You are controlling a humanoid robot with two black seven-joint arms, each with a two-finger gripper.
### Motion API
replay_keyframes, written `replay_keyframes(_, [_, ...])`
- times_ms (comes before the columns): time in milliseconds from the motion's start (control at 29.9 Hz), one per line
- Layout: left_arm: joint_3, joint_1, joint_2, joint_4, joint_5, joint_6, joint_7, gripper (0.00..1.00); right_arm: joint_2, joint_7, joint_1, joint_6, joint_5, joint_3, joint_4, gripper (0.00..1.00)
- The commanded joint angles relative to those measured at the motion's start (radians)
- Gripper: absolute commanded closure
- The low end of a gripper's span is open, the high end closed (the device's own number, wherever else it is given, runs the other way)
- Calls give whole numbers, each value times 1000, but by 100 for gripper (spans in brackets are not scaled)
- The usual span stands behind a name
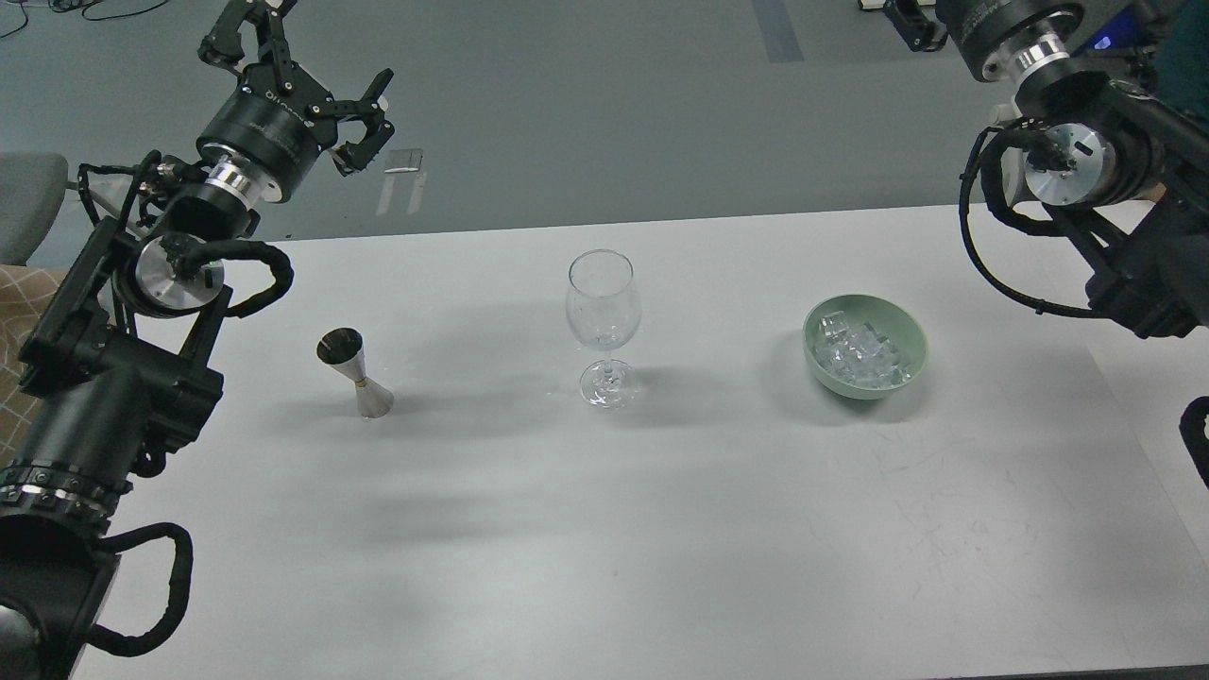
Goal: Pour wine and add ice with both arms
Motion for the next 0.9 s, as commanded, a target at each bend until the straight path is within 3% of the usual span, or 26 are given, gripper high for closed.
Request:
replay_keyframes(0, [-6,-8,-5,5,-2,10,6,1,1,-28,5,-6,-5,-4,-14,0])
replay_keyframes(334, [-11,22,-26,-16,6,5,-25,1,10,-32,-9,28,6,-7,20,0])
replay_keyframes(635, [-8,32,-12,-93,15,74,-39,2,18,-32,-11,40,8,-6,20,0])
replay_keyframes(735, [6,39,-15,-94,18,81,-98,2,18,-32,-11,38,6,-4,20,0])
replay_keyframes(869, [2,59,-17,-99,35,85,-116,2,7,-32,-11,38,8,-6,29,0])
